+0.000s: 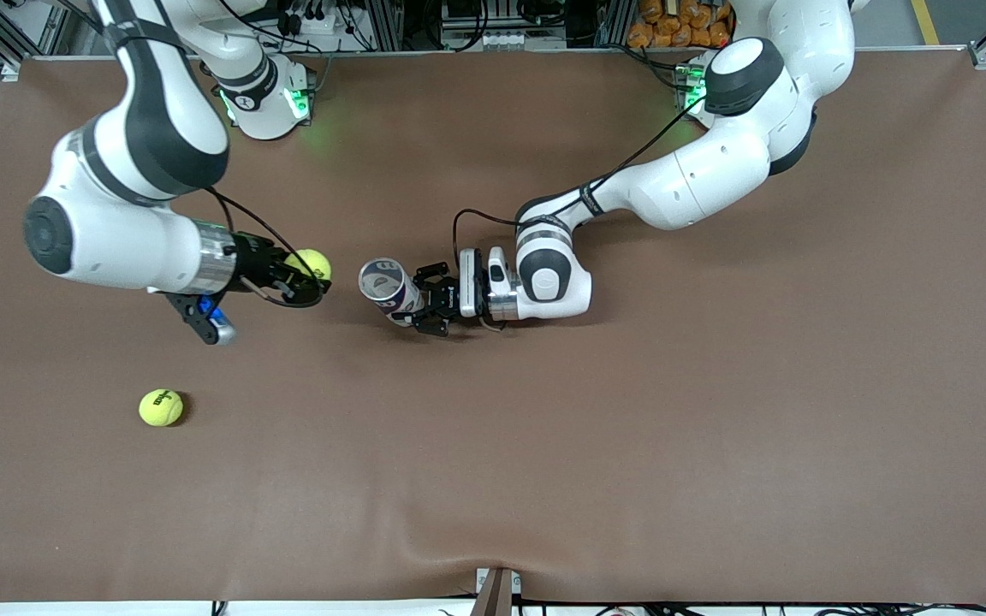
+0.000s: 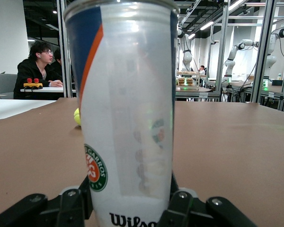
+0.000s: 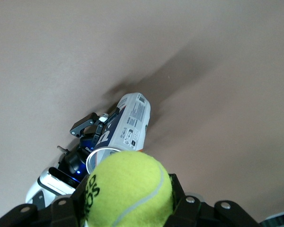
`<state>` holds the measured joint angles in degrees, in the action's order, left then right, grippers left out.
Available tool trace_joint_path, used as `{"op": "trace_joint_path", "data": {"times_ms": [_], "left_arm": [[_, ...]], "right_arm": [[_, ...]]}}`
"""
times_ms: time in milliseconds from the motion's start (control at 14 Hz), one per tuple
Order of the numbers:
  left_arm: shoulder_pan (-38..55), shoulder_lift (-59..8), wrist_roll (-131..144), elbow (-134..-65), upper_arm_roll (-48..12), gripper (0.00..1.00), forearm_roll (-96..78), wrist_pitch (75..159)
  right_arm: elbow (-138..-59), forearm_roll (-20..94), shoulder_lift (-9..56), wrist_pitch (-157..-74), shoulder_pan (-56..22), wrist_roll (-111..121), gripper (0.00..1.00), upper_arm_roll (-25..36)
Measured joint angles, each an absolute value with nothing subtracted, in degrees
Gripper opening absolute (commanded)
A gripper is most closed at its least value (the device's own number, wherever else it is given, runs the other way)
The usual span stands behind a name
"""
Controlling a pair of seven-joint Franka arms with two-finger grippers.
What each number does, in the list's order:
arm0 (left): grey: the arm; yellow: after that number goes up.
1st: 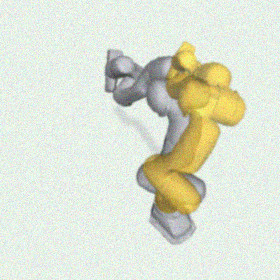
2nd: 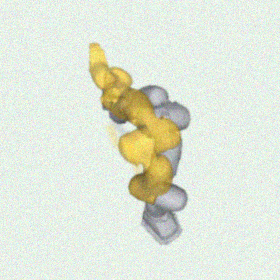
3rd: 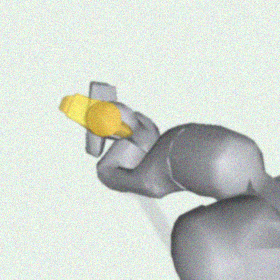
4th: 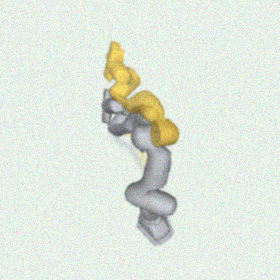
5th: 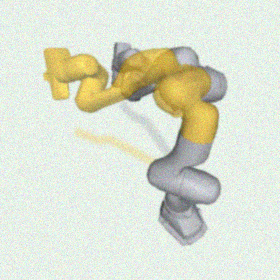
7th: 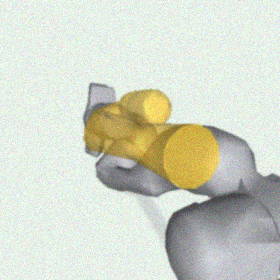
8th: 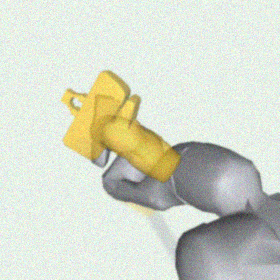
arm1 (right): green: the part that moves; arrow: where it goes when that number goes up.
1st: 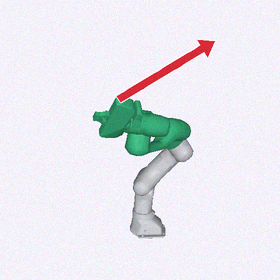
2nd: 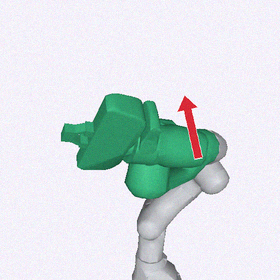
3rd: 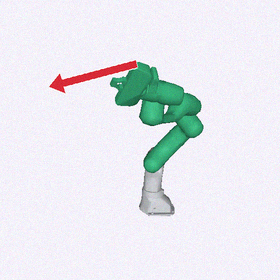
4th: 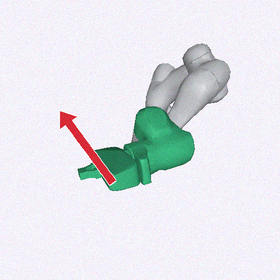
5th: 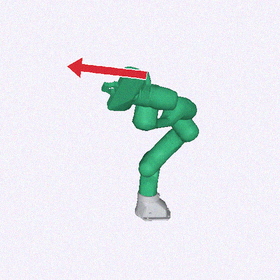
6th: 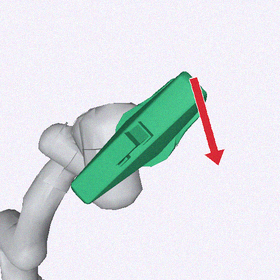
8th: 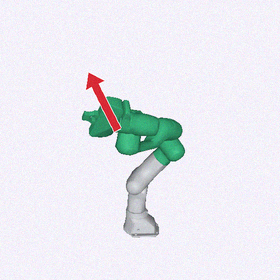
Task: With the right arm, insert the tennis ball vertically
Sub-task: 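Lower the ball into the can opening with the right gripper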
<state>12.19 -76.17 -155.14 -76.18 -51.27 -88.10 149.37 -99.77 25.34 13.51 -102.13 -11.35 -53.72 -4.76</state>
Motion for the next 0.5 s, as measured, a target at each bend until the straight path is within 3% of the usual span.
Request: {"op": "trace_joint_path", "data": {"times_ms": [501], "left_arm": [[12.1,-76.2,-155.1,-76.1,-50.1,0.63,-88.2,146.8]], "right_arm": [[-99.8,25.8,17.2,-106.1,-15.2,-65.2,0.0,-4.8]]}}
